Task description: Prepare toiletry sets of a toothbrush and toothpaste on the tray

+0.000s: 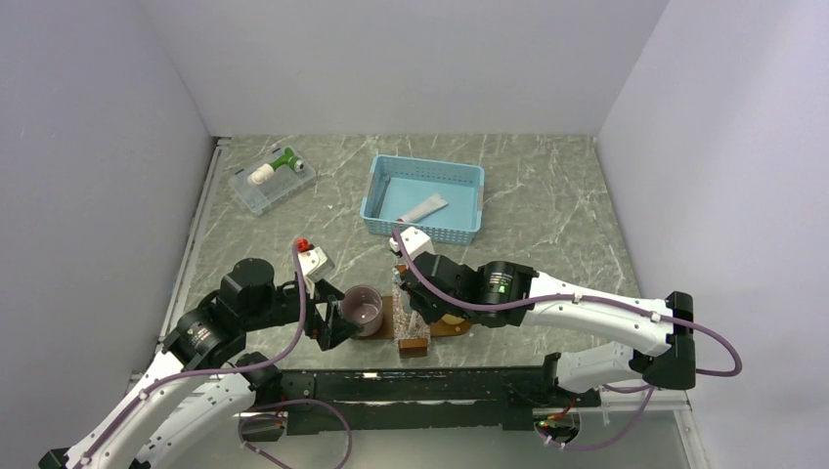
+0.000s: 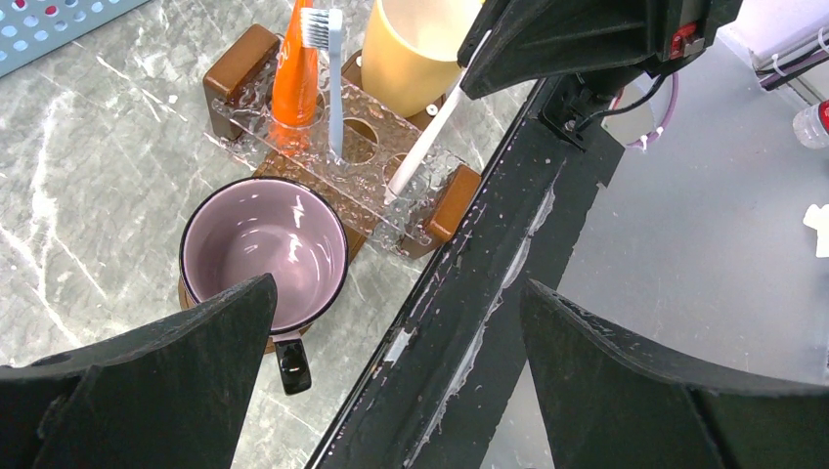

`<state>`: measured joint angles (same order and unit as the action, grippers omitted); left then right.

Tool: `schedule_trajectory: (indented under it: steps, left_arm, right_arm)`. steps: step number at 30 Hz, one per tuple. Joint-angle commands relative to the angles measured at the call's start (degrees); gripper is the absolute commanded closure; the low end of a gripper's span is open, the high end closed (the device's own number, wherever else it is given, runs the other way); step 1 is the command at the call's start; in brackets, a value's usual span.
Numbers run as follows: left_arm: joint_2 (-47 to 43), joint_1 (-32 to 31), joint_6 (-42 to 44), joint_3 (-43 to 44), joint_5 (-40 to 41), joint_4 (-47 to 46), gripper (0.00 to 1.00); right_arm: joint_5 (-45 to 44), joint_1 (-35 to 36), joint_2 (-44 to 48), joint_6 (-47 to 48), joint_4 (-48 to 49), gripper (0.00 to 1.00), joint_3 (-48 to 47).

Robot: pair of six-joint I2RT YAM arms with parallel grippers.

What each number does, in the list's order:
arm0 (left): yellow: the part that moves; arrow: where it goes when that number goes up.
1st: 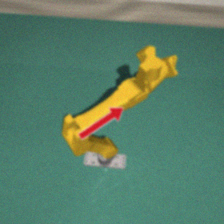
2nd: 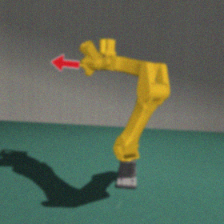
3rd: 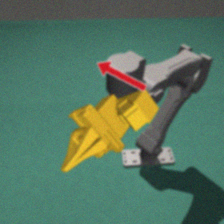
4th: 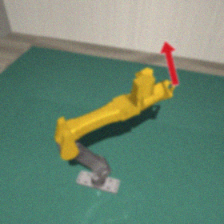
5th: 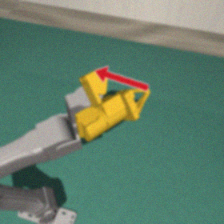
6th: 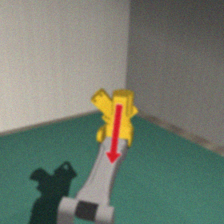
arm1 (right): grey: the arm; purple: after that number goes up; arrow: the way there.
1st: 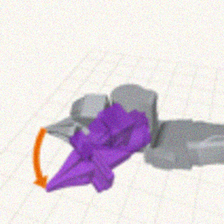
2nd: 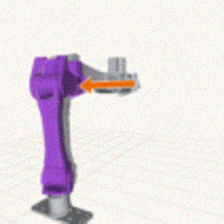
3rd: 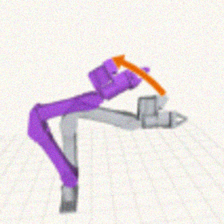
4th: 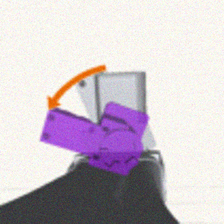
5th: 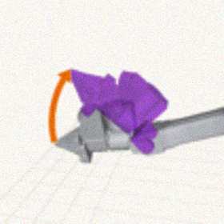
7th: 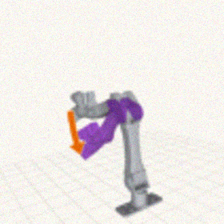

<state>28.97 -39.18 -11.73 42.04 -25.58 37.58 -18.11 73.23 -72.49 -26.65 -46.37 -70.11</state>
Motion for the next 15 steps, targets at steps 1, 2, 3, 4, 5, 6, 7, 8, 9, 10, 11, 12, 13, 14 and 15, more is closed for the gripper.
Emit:
schedule_trajectory:
  steps: [1,2,3,4,5,6,7,8,9,10,11,12,13,14,15]
  left_arm:
    - [0.2,0.2,-0.3,1.9,0.1,-1.4,0.01]
    - [0.1,0.2,-0.2,1.9,0.1,-1.5,0.01]
    - [0.1,0.2,-0.2,1.9,0.1,-1.4,0.01]
    - [0.1,0.2,-0.3,1.8,0.1,-1.5,0.01]
    - [0.1,0.2,-0.2,1.9,0.1,-1.5,0.01]
    - [0.2,0.2,-0.2,1.9,0.1,-1.5,0.00]
    - [0.2,0.2,-0.3,1.9,0.1,-1.5,0.01]
    - [0.2,0.2,-0.3,1.9,0.1,-1.5,0.01]
    - [0.2,0.2,-0.2,1.9,0.1,-1.5,0.01]
    - [0.2,0.2,-0.2,1.9,0.1,-1.5,0.01]
    - [0.2,0.2,-0.3,1.8,0.1,-1.4,0.01]
    - [0.2,0.2,-0.3,1.9,0.1,-1.5,0.01]
    - [0.2,0.2,-0.3,1.9,0.1,-1.5,0.01]
    - [0.2,0.2,-0.2,1.9,0.1,-1.5,0.01]
    - [0.2,0.2,-0.2,1.9,0.1,-1.4,0.01]
  right_arm:
    - [-0.9,0.3,0.8,-0.3,1.9,1.00,0.0]
    - [-0.9,0.3,0.4,-0.3,1.6,1.00,-0.1]
    - [-0.8,0.3,0.2,-0.1,1.4,1.00,-0.3]
    - [-0.7,0.3,-0.1,-0.1,1.1,1.00,-0.4]
    - [-0.5,0.2,-0.3,0.0,0.9,1.00,-0.5]
    - [-0.2,0.3,-0.6,0.1,0.7,1.00,-0.6]
    - [-0.1,0.3,-0.9,0.1,0.5,1.00,-0.7]
    - [0.1,0.3,-1.1,0.1,0.5,1.00,-0.7]
    - [0.1,0.3,-1.3,0.1,0.3,1.00,-0.7]
    - [0.2,0.3,-1.5,0.1,0.2,1.00,-0.7]
    - [0.2,0.3,-1.7,0.0,0.0,1.00,-0.8]
    - [0.3,0.3,-1.8,0.0,0.1,1.00,-0.8]
    - [0.4,0.4,-1.8,0.1,0.1,1.00,-0.8]
    - [0.4,0.4,-1.8,0.0,0.1,1.00,-0.8]
    - [0.4,0.4,-1.8,0.0,0.1,1.00,-0.8]
